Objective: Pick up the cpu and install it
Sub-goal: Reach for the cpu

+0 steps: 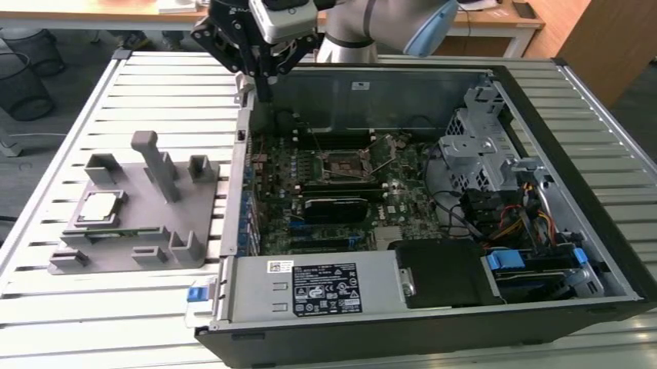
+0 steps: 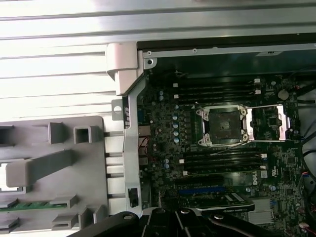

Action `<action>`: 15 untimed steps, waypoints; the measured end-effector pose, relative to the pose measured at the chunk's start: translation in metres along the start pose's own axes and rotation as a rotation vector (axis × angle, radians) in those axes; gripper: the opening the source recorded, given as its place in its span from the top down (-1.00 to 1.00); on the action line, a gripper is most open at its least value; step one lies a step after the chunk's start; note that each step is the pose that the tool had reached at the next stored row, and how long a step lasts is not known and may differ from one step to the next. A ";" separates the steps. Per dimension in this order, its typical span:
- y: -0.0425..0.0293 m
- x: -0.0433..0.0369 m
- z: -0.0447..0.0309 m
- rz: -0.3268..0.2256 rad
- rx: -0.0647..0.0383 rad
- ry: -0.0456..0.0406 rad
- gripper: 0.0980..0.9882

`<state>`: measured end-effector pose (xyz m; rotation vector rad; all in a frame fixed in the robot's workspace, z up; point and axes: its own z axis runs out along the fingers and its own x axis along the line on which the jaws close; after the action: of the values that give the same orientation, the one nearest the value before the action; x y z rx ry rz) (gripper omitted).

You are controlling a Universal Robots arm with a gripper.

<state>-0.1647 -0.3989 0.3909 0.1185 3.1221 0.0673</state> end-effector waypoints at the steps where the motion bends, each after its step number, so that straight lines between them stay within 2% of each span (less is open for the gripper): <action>1: 0.0000 0.0006 0.0001 0.000 0.000 0.0003 0.98; 15: -0.0007 0.0090 0.0011 0.000 0.000 0.0045 0.98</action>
<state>-0.1737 -0.3990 0.3897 0.1190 3.1266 0.0670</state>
